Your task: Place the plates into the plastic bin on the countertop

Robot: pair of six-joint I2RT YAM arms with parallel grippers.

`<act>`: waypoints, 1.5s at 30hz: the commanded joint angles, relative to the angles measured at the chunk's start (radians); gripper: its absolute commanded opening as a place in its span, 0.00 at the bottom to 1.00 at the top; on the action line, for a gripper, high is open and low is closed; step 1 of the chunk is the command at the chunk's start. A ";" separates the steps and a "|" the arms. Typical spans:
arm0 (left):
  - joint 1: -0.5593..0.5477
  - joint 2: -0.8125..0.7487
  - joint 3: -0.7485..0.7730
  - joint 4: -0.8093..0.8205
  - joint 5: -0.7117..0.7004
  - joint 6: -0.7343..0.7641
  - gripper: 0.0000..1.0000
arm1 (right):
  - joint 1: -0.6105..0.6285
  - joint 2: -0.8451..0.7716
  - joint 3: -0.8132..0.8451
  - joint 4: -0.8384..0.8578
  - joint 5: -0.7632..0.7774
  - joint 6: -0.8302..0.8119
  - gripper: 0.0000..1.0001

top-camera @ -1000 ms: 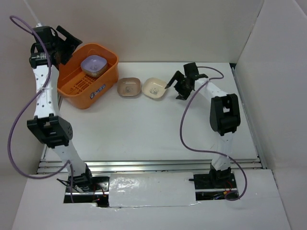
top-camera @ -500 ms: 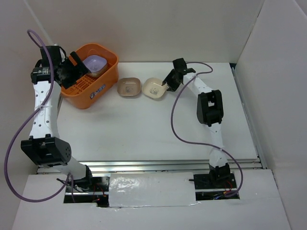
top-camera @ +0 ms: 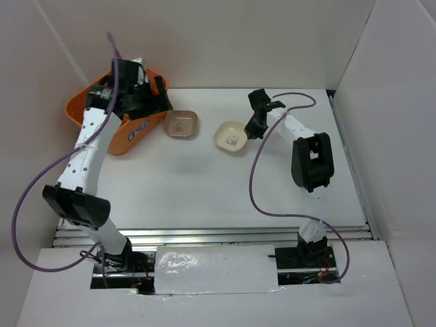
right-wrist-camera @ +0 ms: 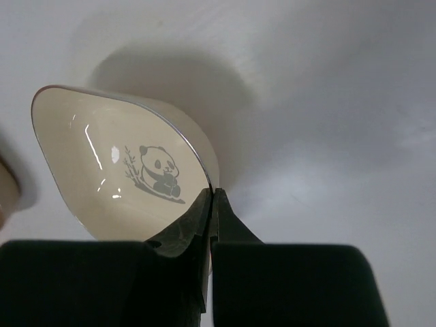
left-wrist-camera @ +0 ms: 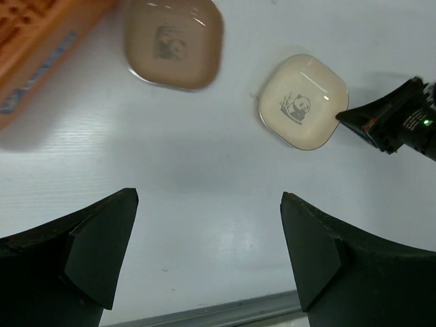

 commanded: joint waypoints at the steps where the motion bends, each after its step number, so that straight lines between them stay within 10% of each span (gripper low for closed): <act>1: -0.107 0.089 0.090 -0.008 -0.009 0.041 0.99 | 0.039 -0.240 -0.076 -0.097 0.234 -0.061 0.00; 7: -0.291 0.340 0.305 -0.039 0.088 0.094 0.99 | 0.117 -0.456 -0.173 -0.157 0.331 -0.157 0.00; 16: -0.348 0.437 0.273 -0.028 0.111 0.140 0.93 | 0.162 -0.726 -0.275 -0.128 0.055 -0.220 0.00; 21: -0.348 0.414 0.215 0.010 0.079 0.136 0.26 | 0.157 -0.802 -0.309 -0.106 -0.049 -0.194 0.00; 23: -0.342 0.405 0.221 0.023 0.070 0.133 0.00 | 0.142 -0.815 -0.329 -0.087 -0.135 -0.190 0.19; 25: -0.322 0.388 0.248 0.026 0.044 0.114 0.00 | 0.108 -0.833 -0.351 -0.068 -0.163 -0.173 0.99; 36: 0.250 0.187 0.069 0.388 -0.013 -0.234 0.00 | -0.096 -0.921 -0.581 -0.022 -0.281 -0.190 1.00; 45: 0.358 0.428 0.119 0.644 -0.010 -0.450 0.00 | -0.116 -0.962 -0.625 0.001 -0.411 -0.205 1.00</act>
